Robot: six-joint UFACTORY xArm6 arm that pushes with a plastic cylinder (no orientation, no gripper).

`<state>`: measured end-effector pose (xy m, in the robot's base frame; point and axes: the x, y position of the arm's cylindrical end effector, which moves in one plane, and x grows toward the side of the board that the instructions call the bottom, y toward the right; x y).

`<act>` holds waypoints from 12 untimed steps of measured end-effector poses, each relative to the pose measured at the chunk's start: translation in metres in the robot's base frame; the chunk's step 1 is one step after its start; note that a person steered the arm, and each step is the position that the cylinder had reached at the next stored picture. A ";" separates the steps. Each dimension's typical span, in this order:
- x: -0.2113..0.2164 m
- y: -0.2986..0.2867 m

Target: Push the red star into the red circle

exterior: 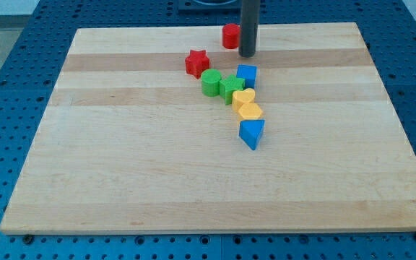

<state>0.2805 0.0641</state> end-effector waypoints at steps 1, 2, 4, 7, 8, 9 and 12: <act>-0.006 0.024; -0.034 0.034; -0.055 -0.001; -0.029 -0.014; -0.002 -0.024; 0.036 -0.034; 0.061 -0.125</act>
<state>0.3413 -0.0608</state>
